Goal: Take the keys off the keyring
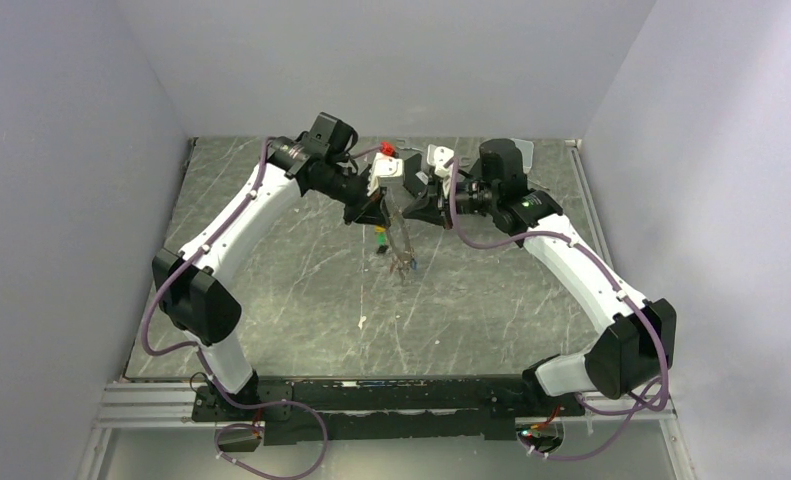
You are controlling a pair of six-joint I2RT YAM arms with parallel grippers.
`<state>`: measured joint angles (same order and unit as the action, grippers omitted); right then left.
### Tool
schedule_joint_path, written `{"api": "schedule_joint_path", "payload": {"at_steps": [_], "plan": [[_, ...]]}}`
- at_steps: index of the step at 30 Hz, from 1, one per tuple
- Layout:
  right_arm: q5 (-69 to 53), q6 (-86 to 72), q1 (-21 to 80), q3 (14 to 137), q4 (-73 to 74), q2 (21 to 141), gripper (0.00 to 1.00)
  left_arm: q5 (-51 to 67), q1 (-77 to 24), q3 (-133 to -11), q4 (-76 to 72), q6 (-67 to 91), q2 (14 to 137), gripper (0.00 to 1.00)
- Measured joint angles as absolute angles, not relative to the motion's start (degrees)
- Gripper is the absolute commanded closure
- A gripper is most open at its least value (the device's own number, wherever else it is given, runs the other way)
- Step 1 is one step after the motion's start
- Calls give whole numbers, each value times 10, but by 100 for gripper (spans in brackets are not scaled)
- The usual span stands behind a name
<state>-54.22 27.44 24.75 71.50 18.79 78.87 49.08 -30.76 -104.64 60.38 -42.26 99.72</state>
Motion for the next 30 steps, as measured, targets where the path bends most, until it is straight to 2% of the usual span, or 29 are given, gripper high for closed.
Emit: {"api": "schedule_joint_path", "payload": {"at_steps": [16, 30], "plan": [[-484, 150, 246, 684, 100, 789, 100, 484, -306, -1021, 555, -376, 983, 100], [-412, 165, 274, 676, 99, 788, 100, 465, -301, -1049, 554, -357, 983, 100]]}}
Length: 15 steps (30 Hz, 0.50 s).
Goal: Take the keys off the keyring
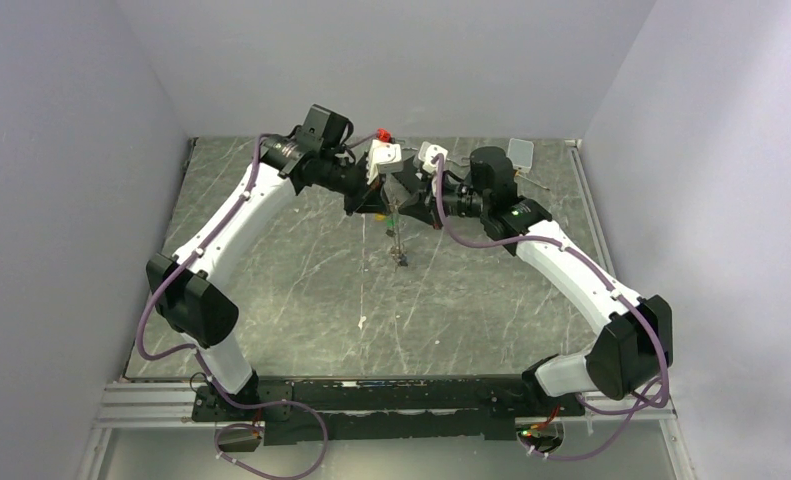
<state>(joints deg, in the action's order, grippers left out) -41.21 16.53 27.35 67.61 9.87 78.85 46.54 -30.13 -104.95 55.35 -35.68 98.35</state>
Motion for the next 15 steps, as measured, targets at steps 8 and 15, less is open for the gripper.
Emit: {"api": "schedule_joint_path", "payload": {"at_steps": [8, 15], "plan": [[-401, 176, 281, 676, 98, 788, 100, 451, -302, -1060, 555, -352, 983, 100], [-414, 174, 281, 676, 100, 788, 93, 431, -305, -1067, 557, -361, 983, 100]]}}
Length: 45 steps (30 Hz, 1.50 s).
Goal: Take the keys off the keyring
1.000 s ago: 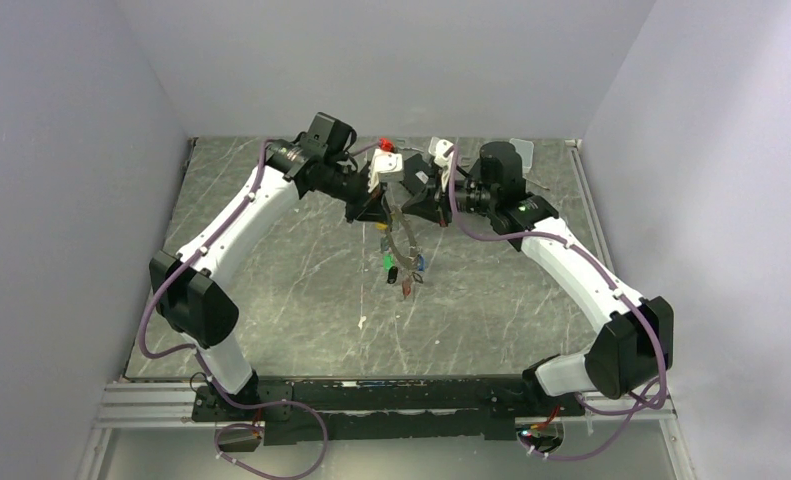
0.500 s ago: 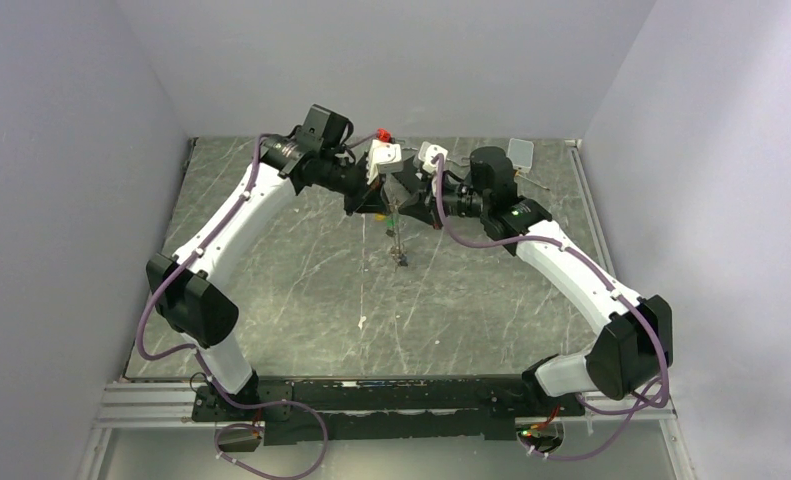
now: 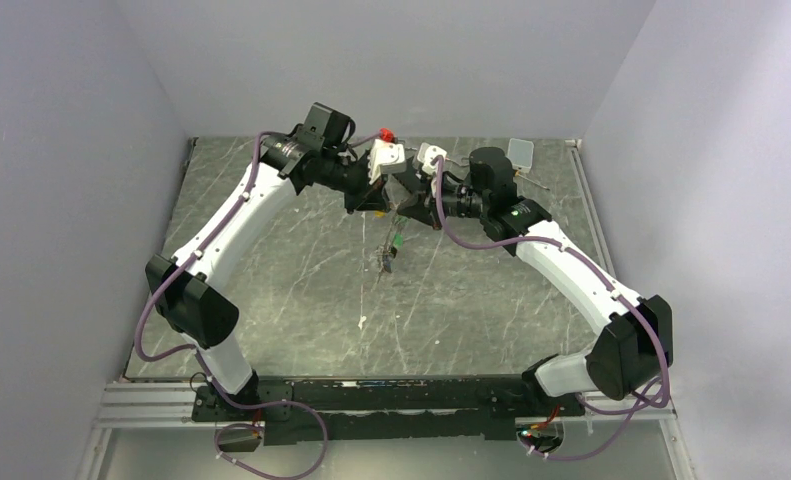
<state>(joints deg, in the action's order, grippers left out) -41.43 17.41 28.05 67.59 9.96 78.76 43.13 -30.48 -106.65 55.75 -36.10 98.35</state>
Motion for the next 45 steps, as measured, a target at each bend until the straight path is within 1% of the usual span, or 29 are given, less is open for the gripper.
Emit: {"api": "schedule_joint_path", "payload": {"at_steps": [1, 2, 5, 9, 16, 19, 24, 29, 34, 45], "plan": [[-418, 174, 280, 676, 100, 788, 85, 430, -306, -1068, 559, -365, 983, 100], [-422, 173, 279, 676, 100, 788, 80, 428, -306, -1069, 561, -370, 983, 100], [-436, 169, 279, 674, 104, 788, 70, 421, -306, -1071, 566, -386, 983, 100], [-456, 172, 278, 671, 120, 788, 62, 411, -306, -1071, 584, -429, 983, 100], [-501, 176, 255, 671, 141, 788, 60, 371, -328, -1078, 652, -525, 987, 100], [-523, 176, 236, 671, 141, 788, 60, 345, -346, -1041, 654, -590, 971, 100], [-561, 179, 216, 670, 140, 788, 59, 306, -374, -924, 623, -691, 897, 100], [-593, 182, 214, 656, 134, 787, 54, 289, -400, -855, 561, -757, 824, 100], [-618, 180, 215, 629, 121, 786, 53, 279, -428, -828, 506, -799, 792, 100], [-649, 197, 227, 616, 116, 780, 52, 270, -447, -820, 466, -838, 786, 100]]}}
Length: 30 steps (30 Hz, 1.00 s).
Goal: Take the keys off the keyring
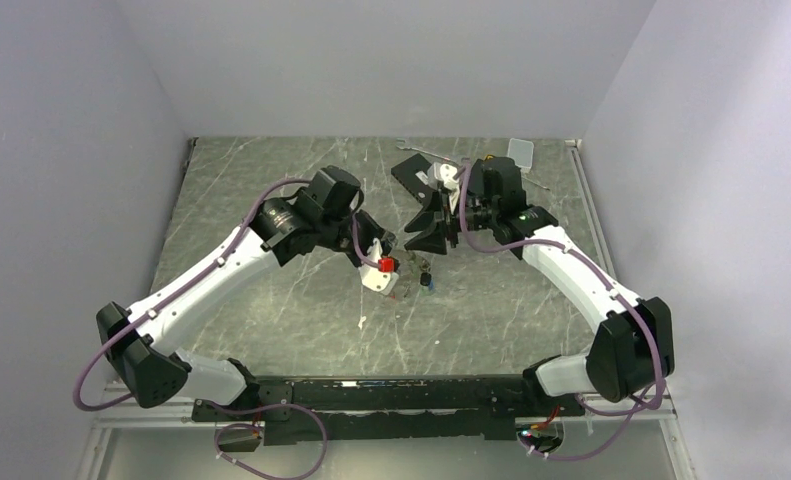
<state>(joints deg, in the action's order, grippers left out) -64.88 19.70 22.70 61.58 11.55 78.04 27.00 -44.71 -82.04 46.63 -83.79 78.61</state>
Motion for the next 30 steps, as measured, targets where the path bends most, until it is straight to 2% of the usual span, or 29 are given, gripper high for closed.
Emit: {"api": "schedule_joint_path", "payload": {"at_steps": [6, 12, 16, 18, 23, 30], "plan": [[-649, 220, 248, 616, 124, 777, 54, 268, -458, -813, 457, -849, 778, 100], [-648, 244, 269, 616, 139, 777, 60, 265, -462, -789, 444, -851, 766, 100], [-648, 255, 273, 616, 142, 777, 69, 263, -463, -789, 439, -851, 765, 100], [-649, 260, 273, 617, 143, 777, 81, 260, -463, -789, 439, -850, 765, 100], [-648, 269, 273, 617, 146, 777, 100, 257, -464, -785, 440, -850, 765, 100], [-647, 239, 271, 616, 131, 777, 100, 250, -464, -774, 432, -850, 750, 100]]}}
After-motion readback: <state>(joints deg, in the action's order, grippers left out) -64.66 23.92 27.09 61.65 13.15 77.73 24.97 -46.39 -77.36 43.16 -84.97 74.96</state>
